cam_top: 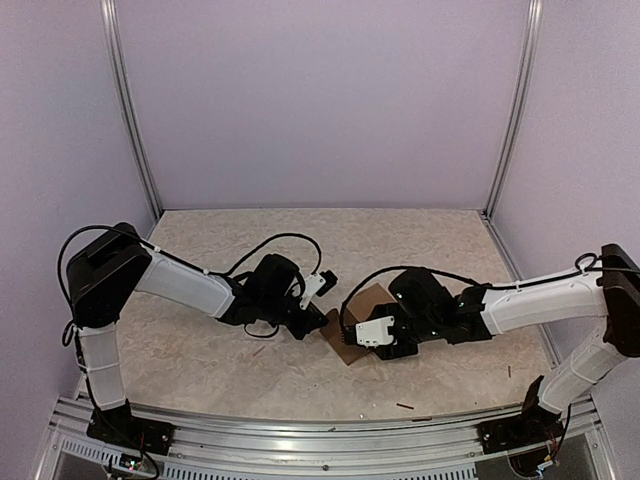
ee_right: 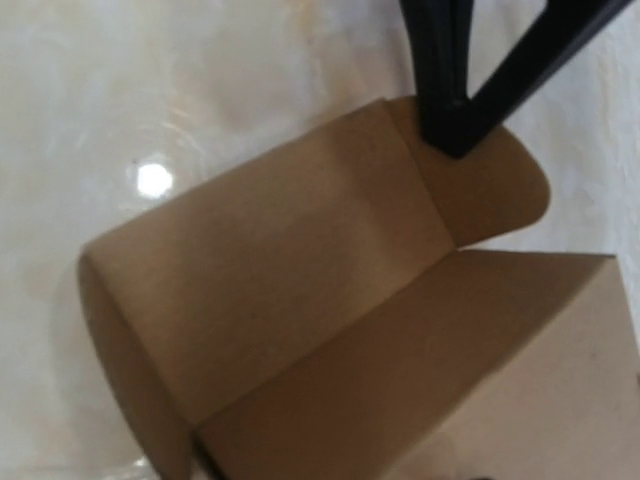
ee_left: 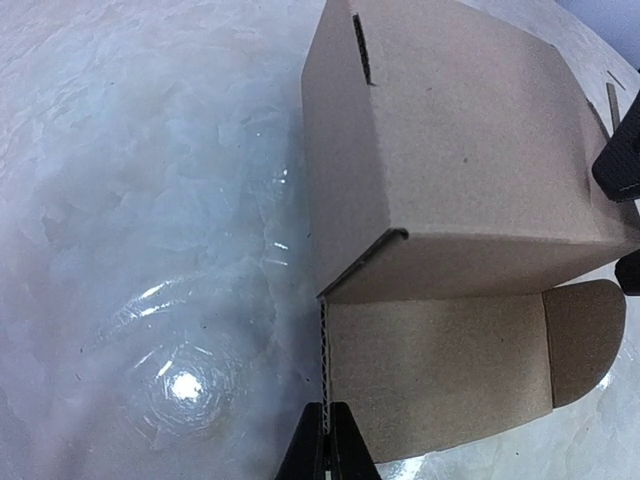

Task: Fold the paper box

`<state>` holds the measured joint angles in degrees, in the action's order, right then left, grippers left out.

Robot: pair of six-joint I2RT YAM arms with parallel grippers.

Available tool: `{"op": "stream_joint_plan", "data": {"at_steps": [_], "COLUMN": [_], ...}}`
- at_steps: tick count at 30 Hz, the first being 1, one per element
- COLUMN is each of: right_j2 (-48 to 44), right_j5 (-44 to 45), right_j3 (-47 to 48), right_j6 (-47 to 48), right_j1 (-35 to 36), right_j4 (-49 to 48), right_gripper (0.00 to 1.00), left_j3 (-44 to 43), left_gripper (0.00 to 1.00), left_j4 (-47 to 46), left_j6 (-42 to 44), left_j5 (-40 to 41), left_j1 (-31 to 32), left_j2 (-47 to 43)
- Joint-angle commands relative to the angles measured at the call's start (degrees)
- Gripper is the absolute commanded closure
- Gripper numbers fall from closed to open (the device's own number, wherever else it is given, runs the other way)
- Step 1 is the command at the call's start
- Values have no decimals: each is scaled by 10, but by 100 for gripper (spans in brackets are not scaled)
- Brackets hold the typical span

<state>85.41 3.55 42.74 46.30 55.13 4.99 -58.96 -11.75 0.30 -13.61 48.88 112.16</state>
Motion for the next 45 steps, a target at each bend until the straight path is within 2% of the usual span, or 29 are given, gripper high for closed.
{"op": "stream_joint_plan", "data": {"at_steps": [1,10,18,27,31,37,45], "right_j2": [14,20,27,35,31,24,40], "right_j5": [11,16,12,6,-8,-25,-47], "right_j3": [-2,-5,-12,-11,-12,10,17], "right_j6": [-17,-16,-9,-5,5,39,43], "right_j1": [8,8,8,8,8,6,6], "right_j4": [-12,-13,-16,-11,7,71,84], "right_gripper": [40,41,41,41,39,30,27], "left_j3": [9,8,34,18,10,8,10], "left_gripper": [97,96,97,98,98,98,98], "left_j4": [-19,-7,-66,-56,-46,-39,-39], "left_j6": [0,3,5,1,0,-13,-19], "left_j5": [-11,-13,-21,-28,-32,-40,-43], "left_j1": [-1,0,-1,-3,-6,-9,-12], "left_j2": [-5,-5,-11,-2,2,6,3]}}
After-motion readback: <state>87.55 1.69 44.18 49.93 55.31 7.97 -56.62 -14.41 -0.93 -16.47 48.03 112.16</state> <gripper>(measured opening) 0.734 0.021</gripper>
